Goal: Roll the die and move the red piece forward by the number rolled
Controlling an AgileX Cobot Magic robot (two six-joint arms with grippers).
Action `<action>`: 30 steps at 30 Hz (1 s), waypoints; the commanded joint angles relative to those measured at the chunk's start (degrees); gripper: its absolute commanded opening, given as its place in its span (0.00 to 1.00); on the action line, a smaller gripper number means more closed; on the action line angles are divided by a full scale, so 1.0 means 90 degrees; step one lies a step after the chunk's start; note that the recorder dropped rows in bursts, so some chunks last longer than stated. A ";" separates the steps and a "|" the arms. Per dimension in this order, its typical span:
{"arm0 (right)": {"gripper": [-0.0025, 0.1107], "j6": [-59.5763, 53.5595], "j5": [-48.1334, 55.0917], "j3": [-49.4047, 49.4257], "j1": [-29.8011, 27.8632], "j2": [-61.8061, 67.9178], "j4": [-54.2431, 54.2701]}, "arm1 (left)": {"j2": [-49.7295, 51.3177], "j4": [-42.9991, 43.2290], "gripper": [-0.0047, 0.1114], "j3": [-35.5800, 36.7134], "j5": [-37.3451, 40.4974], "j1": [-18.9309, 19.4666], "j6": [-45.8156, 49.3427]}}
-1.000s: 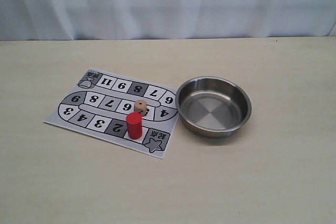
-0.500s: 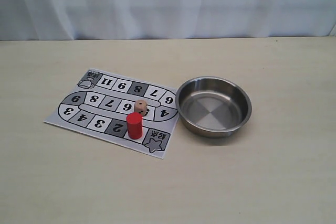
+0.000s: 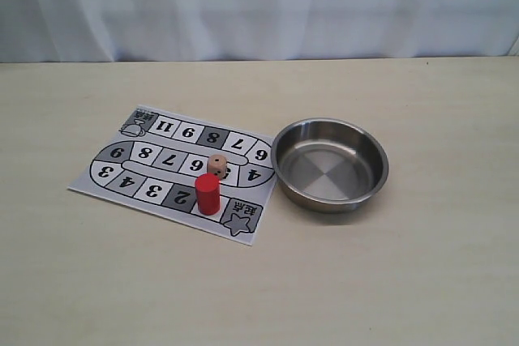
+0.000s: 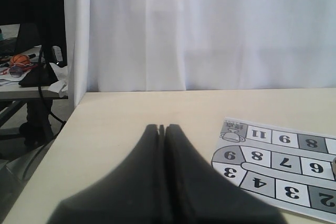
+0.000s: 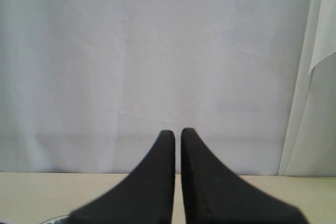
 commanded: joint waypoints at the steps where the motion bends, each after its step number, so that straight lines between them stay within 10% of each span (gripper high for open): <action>1: 0.06 -0.0039 0.0301 0.0028 -0.0014 -0.0021 -0.0034 | -0.0007 -0.0010 0.04 -0.0033 -0.0046 -0.0001 -0.0017; 30: 0.06 -0.0039 0.0833 0.0692 -0.0014 -0.0021 -0.0065 | -0.0007 -0.0010 0.04 -0.0033 -0.0034 -0.0001 -0.0017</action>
